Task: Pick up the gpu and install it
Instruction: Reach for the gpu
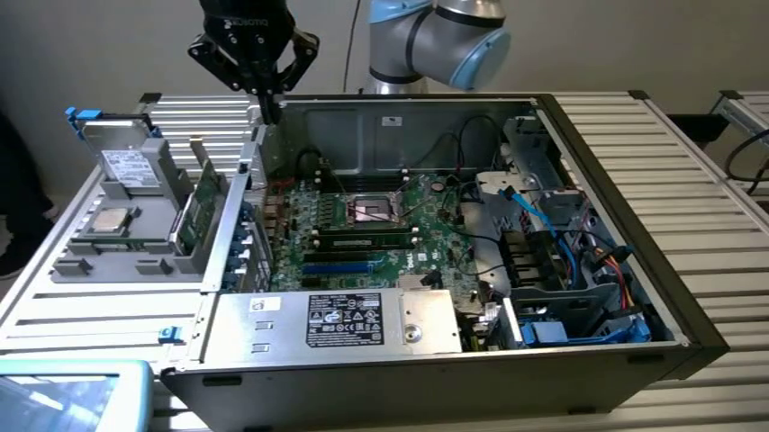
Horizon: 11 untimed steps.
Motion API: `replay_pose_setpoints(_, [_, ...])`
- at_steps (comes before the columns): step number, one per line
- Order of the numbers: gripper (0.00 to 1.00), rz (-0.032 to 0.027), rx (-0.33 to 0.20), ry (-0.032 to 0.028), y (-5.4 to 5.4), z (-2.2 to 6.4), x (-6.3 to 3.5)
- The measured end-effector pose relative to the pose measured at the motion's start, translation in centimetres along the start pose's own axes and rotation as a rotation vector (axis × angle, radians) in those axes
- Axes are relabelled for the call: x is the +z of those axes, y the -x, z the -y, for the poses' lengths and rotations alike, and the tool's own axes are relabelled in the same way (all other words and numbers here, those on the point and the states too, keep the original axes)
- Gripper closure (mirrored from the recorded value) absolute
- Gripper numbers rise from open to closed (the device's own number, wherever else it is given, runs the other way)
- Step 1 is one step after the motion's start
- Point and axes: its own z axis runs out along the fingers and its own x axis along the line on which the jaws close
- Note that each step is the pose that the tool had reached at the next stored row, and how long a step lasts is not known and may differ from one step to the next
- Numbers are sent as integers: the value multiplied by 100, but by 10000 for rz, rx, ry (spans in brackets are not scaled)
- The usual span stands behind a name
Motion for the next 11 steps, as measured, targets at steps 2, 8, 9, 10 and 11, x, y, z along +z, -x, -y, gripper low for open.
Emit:
replay_pose_setpoints(2, [88,-2,3,19,-91,-4,1])
replay_pose_setpoints(8, [88,-4,1,58,-363,-3,15])
replay_pose_setpoints(9, [88,-4,2,58,-408,-2,23])
replay_pose_setpoints(10, [88,-4,3,58,-457,1,32])
replay_pose_setpoints(11, [88,-4,2,58,-502,5,41])
